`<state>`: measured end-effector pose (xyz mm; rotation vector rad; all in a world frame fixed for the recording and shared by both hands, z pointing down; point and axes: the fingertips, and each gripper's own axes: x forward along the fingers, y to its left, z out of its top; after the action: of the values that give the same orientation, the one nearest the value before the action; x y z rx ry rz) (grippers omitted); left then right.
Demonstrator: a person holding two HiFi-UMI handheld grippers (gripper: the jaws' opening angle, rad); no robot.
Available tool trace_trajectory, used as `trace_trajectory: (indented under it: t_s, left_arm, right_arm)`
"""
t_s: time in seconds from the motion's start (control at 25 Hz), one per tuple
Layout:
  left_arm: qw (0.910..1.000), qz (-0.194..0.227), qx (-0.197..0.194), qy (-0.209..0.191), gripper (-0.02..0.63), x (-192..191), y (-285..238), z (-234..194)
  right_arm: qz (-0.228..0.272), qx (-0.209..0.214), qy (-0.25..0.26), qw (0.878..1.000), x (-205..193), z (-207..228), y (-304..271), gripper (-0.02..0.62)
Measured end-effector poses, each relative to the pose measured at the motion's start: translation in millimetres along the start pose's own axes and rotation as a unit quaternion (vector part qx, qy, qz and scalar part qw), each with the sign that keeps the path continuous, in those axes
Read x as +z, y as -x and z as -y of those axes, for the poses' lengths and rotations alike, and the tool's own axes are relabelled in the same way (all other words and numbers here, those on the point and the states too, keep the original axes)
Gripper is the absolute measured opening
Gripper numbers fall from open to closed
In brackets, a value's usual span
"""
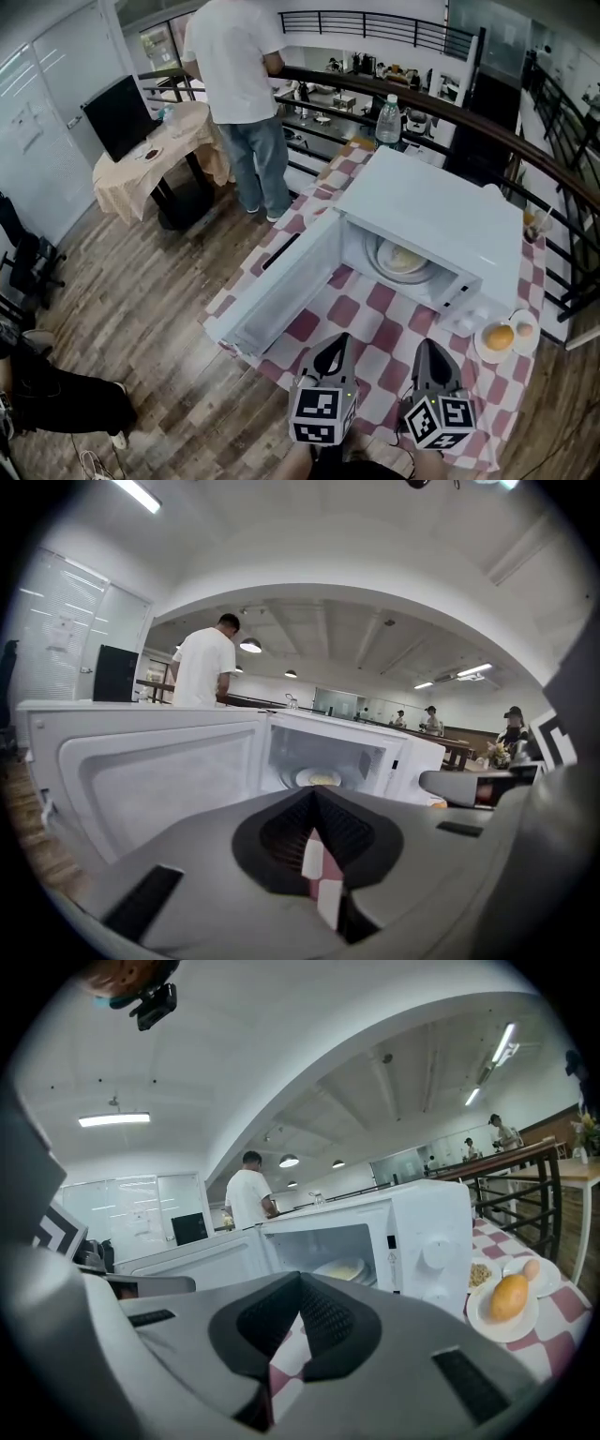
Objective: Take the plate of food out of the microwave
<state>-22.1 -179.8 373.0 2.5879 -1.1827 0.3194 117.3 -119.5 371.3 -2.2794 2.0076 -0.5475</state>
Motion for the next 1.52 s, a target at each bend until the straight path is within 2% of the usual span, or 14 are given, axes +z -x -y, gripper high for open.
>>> trace_trajectory:
  t_s: [0.52,0.88,1.04,1.52]
  left_arm:
    - [0.9969,-0.038,-0.068,0.012,0.012,6.6,-78.1,-33.9]
    - [0.9918,-0.063,-0.111,0.005,0.012,-3.9,-117.0,-29.9]
    - [0.9898,-0.076,-0.120,0.013,0.012,-11.8,-126.5,-26.8]
    - [0.9870,-0.081,-0.121,0.069,0.012,-15.8,-146.2,-29.7]
  right_arm:
    - [-0.002,-0.070,-0.041,0.997,0.7,10.4,-63.1,-0.008]
    - [-0.011,-0.101,-0.050,0.994,-13.8,20.0,-84.2,-0.008]
    - [-0.020,-0.110,-0.053,0.992,-20.8,26.7,-89.5,-0.008]
    - [-0.027,-0.122,-0.056,0.991,-25.8,40.6,-100.5,-0.008]
